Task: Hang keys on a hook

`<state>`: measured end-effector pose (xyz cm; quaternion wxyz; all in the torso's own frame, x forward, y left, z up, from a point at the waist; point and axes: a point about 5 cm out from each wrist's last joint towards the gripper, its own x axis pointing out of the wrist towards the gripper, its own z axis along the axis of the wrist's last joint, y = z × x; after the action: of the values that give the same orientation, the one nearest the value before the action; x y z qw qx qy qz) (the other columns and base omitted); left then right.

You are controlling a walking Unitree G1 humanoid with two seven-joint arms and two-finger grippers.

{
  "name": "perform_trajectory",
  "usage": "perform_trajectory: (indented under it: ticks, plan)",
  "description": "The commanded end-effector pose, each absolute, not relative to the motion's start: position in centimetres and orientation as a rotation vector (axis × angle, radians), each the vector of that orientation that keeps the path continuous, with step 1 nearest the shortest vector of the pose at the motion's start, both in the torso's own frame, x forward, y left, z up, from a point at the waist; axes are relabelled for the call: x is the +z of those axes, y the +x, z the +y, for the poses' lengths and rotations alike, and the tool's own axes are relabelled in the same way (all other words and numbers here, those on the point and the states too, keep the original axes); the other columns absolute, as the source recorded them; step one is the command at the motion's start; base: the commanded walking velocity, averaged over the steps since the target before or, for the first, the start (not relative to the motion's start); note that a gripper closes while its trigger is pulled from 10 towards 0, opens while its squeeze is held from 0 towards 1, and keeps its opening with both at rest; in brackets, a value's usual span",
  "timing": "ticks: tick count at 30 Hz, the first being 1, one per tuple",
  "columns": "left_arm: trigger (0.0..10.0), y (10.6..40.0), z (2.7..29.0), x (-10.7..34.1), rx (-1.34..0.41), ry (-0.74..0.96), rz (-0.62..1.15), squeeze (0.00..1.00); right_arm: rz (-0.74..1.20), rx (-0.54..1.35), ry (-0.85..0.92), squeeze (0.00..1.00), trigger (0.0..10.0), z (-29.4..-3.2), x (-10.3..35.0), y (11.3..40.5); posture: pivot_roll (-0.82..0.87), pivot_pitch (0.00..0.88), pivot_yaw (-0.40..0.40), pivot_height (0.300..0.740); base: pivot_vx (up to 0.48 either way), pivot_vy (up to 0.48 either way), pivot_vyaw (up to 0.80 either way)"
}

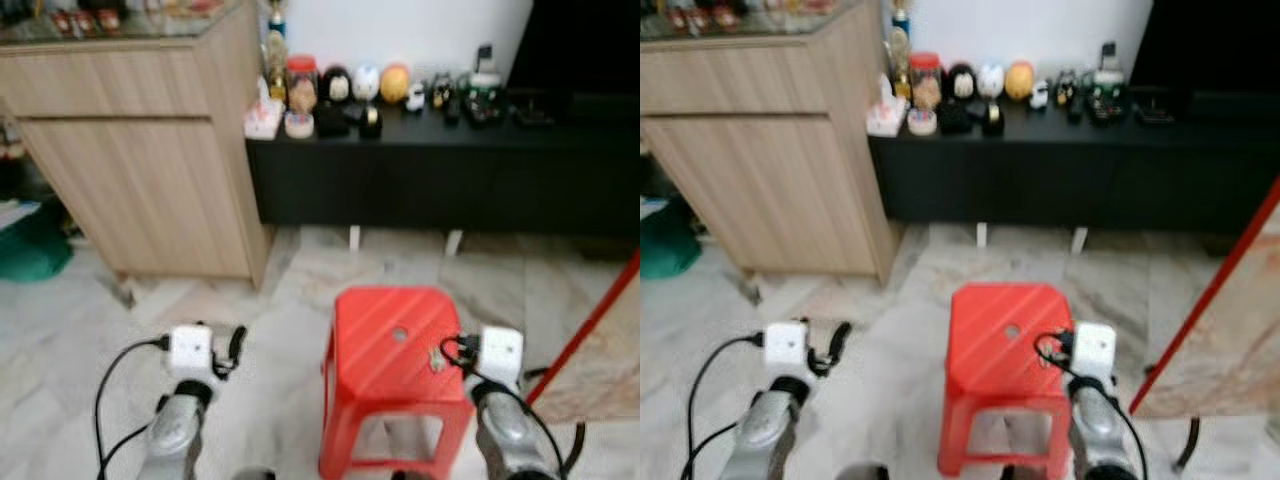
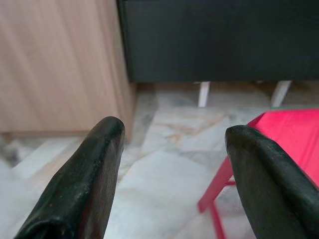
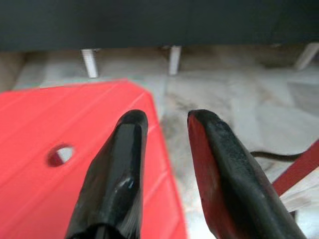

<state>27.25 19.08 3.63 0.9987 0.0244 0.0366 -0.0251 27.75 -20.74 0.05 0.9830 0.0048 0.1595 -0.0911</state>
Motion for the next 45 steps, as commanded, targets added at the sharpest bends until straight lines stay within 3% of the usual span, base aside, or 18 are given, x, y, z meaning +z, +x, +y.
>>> perform_trajectory:
  ticks: [1,14,37,40,45]
  plan:
    - [10.0,27.1,20.1,3.7,-0.024,0.055,0.081,0.0,0.322,-0.163,0.027,0.0,10.0,-19.8,0.1,28.1,0.06,0.0,-0.03,0.628,0.319,0.0,0.0]
    - [10.0,27.2,20.0,3.7,-0.027,0.054,0.075,0.0,0.322,-0.157,0.024,0.0,10.0,-19.7,0.1,28.1,0.06,0.0,-0.03,0.628,0.311,0.0,0.35]
    - [10.0,26.7,20.2,3.7,-0.036,0.065,0.084,0.0,0.413,-0.087,0.032,0.0,10.0,-19.5,-1.3,26.9,0.06,0.0,-0.023,0.615,0.0,0.0,0.0]
    - [10.0,26.4,20.0,3.6,-0.035,0.036,0.086,0.0,0.414,-0.078,0.106,0.0,10.0,-19.0,-1.3,27.2,0.03,0.0,-0.011,0.615,0.0,0.0,0.0]
    - [10.0,26.2,19.1,3.5,-0.053,0.019,0.086,0.0,0.399,-0.042,0.083,0.0,10.0,-18.6,-0.6,28.0,0.04,0.039,-0.02,0.615,0.0,0.0,0.0]
